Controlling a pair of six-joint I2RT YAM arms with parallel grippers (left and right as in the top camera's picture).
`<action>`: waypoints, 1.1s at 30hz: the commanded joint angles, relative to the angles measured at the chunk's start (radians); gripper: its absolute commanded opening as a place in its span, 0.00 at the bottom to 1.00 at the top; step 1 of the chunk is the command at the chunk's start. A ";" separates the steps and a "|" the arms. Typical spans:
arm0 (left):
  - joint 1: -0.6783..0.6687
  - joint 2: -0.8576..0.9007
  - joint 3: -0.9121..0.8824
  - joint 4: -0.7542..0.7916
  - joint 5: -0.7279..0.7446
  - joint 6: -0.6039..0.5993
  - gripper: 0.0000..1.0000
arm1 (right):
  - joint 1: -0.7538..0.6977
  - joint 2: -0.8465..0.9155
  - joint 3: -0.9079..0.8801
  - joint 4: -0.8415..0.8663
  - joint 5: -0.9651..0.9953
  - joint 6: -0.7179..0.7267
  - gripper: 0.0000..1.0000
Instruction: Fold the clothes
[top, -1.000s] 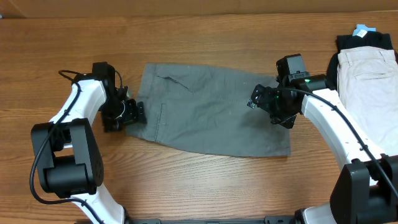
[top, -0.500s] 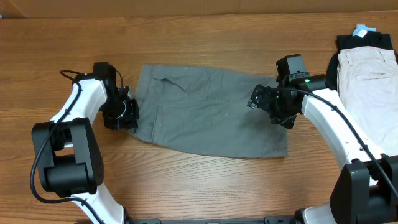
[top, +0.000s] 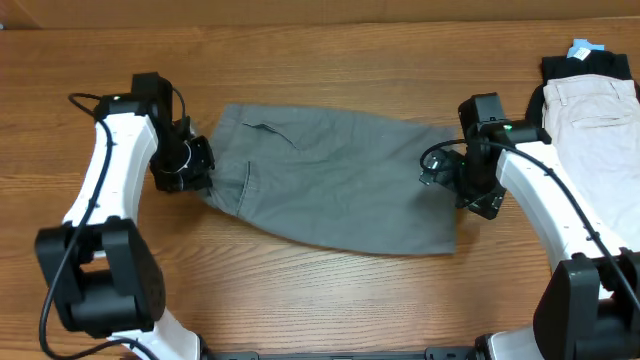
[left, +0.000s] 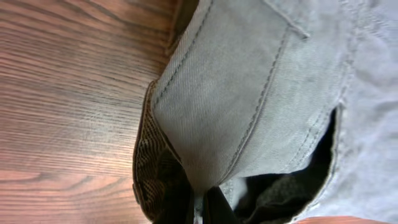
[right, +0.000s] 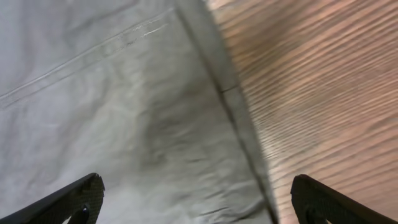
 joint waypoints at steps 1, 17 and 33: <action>0.001 -0.036 0.024 -0.013 -0.017 -0.027 0.04 | -0.002 -0.008 -0.016 -0.012 0.022 0.004 1.00; -0.002 -0.035 -0.008 -0.066 -0.017 -0.027 0.04 | -0.002 -0.008 -0.199 -0.014 -0.093 0.004 1.00; -0.002 -0.035 -0.014 -0.112 -0.016 -0.026 0.04 | -0.002 -0.008 -0.277 0.080 -0.090 0.004 0.40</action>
